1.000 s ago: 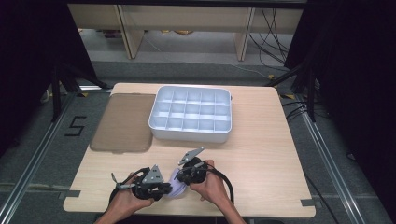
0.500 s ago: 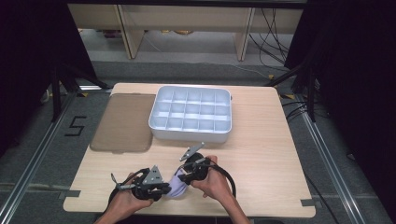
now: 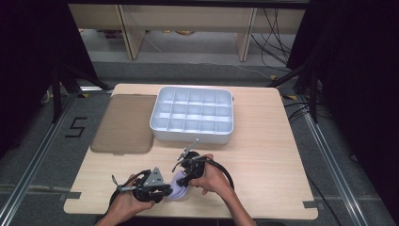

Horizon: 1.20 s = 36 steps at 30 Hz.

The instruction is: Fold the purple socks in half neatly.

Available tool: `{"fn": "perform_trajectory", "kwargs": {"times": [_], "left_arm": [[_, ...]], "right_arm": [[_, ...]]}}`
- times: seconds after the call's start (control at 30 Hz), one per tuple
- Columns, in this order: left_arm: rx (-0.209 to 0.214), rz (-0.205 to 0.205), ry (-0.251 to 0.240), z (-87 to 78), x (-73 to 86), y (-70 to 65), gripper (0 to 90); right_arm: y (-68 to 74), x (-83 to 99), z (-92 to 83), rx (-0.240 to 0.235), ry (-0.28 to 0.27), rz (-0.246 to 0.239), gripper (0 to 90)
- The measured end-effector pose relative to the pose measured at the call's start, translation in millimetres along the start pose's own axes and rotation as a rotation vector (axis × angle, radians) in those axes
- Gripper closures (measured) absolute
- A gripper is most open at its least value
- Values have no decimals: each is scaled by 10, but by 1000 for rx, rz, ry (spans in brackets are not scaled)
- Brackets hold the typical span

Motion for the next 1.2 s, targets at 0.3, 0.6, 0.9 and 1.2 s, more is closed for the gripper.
{"fn": "perform_trajectory", "kwargs": {"times": [0.3,0.6,0.9,1.2], "left_arm": [[-7,7,2,1,4,12,788],[1,-26,-7,2,10,-7,766],[5,-29,-6,0,15,-6,768],[-4,-17,-2,10,14,10,770]], "right_arm": [[-34,26,45,-101,-15,34,567],[-15,54,43,-152,-43,19,717],[-5,44,45,-128,-40,8,664],[-30,31,58,-87,-20,53,504]]}}
Point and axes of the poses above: each handheld gripper's, and its own axes: z roughly forward along the jaws, x roughly out of its underside, y roughly to its left, the point moved 5 cm from there along z, roughly forward along the jaws, and after that the axes turned 9 degrees about -x, right-handed, at the moved point
